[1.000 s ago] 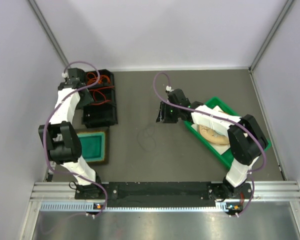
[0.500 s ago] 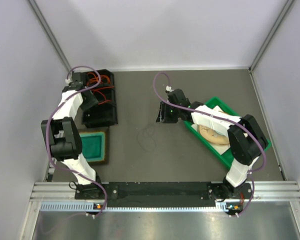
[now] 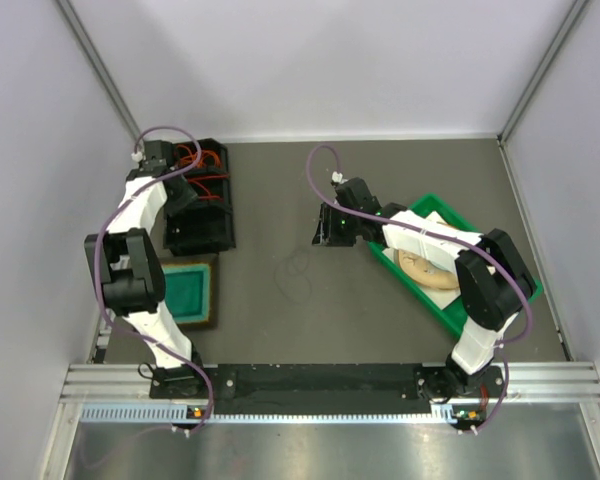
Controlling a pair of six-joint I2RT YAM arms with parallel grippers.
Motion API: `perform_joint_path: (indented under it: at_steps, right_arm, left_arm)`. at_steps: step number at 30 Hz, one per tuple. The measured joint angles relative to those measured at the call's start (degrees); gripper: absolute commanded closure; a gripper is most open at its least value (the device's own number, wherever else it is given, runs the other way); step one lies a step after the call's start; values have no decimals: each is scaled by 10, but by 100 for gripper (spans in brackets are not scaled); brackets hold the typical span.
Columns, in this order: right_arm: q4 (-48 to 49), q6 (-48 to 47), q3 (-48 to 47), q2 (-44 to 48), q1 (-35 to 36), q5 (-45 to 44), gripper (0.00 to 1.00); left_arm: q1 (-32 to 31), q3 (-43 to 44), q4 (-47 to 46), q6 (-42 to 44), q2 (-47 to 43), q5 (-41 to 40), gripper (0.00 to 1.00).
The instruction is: Untangle the cables
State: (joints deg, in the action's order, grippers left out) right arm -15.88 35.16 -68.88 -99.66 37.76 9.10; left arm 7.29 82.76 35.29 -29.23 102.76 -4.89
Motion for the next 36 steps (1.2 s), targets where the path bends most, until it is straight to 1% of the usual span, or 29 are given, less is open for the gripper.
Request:
perform_joint_path:
  at_steps: [5, 9, 14, 17, 23, 29, 33, 36]
  right_arm:
    - [0, 0, 0, 0, 0, 0, 57]
    - [0, 0, 0, 0, 0, 0, 57]
    - [0, 0, 0, 0, 0, 0, 57]
    - [0, 0, 0, 0, 0, -1, 57]
    - [0, 0, 0, 0, 0, -2, 57]
    - [0, 0, 0, 0, 0, -2, 57]
    - [0, 0, 0, 0, 0, -2, 57]
    - [0, 0, 0, 0, 0, -2, 57]
  left_arm:
    - [0, 32, -1, 0, 26, 11, 58]
    - [1, 75, 0, 0, 55, 16, 59]
    - [2, 125, -1, 1, 92, 42, 61]
    - [2, 157, 8, 2, 116, 58, 61]
    - [2, 158, 14, 5, 114, 59, 59]
    - [2, 159, 12, 12, 92, 44, 58]
    - [2, 180, 13, 23, 97, 38, 60]
    - [2, 226, 18, 31, 129, 40, 60]
